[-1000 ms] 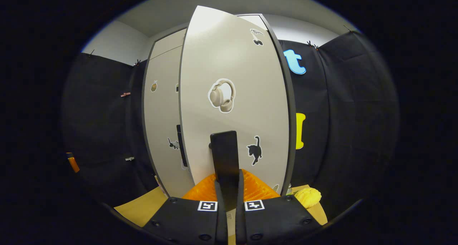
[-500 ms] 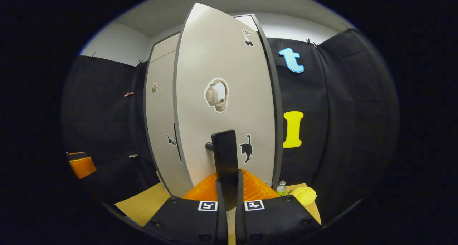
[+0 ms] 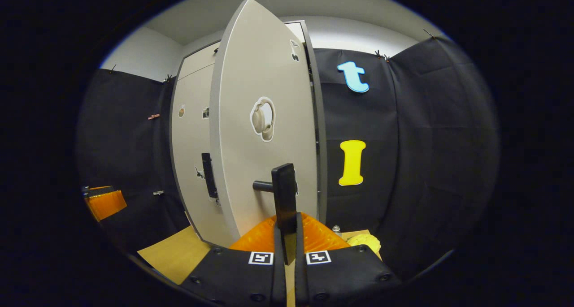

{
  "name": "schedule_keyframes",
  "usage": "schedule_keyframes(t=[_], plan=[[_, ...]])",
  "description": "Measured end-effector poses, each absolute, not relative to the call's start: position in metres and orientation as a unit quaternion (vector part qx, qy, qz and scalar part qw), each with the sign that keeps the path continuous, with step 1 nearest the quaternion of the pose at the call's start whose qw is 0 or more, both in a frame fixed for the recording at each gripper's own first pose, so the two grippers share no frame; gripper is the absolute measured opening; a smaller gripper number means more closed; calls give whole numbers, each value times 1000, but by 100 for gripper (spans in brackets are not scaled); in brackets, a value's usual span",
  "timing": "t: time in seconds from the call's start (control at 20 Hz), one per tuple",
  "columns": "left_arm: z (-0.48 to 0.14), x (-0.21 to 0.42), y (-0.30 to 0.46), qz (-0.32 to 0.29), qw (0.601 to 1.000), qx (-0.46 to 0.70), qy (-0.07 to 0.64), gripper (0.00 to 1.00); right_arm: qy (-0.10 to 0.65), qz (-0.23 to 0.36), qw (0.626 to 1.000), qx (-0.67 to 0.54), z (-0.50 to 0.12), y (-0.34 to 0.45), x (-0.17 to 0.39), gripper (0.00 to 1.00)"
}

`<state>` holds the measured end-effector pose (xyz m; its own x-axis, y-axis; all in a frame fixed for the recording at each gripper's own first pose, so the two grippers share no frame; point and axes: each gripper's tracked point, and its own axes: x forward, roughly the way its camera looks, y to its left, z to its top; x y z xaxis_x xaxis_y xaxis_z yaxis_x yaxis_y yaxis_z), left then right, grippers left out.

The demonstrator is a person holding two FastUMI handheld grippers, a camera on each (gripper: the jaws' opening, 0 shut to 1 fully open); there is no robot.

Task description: Open the right door of the double-door shoe cabinet with the right hand, and open the left door with the left hand.

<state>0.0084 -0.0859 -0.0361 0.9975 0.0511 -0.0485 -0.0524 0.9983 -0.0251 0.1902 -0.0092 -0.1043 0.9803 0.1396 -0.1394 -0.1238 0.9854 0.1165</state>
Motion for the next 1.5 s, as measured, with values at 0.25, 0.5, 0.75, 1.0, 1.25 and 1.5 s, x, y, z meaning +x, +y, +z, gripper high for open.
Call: schedule_keyframes(t=[0.25,0.5,0.75,1.0,1.25,1.5], plan=[[-34,15,-101,17,999,-14,23,97,82,44,993,76,-106,-36,193,5],[-34,15,-113,11,1000,-7,25,97,58,30,996,54,-97,-43,195,10],[-35,17,-120,6,1000,-8,29,97,72,33,994,80,-99,-38,187,9],[-30,24,-124,-3,1000,-3,24,97,58,26,995,76,-87,-41,174,16],[-19,38,-125,-12,1000,8,13,97,24,21,998,62,-63,-42,161,41],[-12,63,-126,-22,1000,13,4,97,16,23,998,55,-52,-37,142,94]])
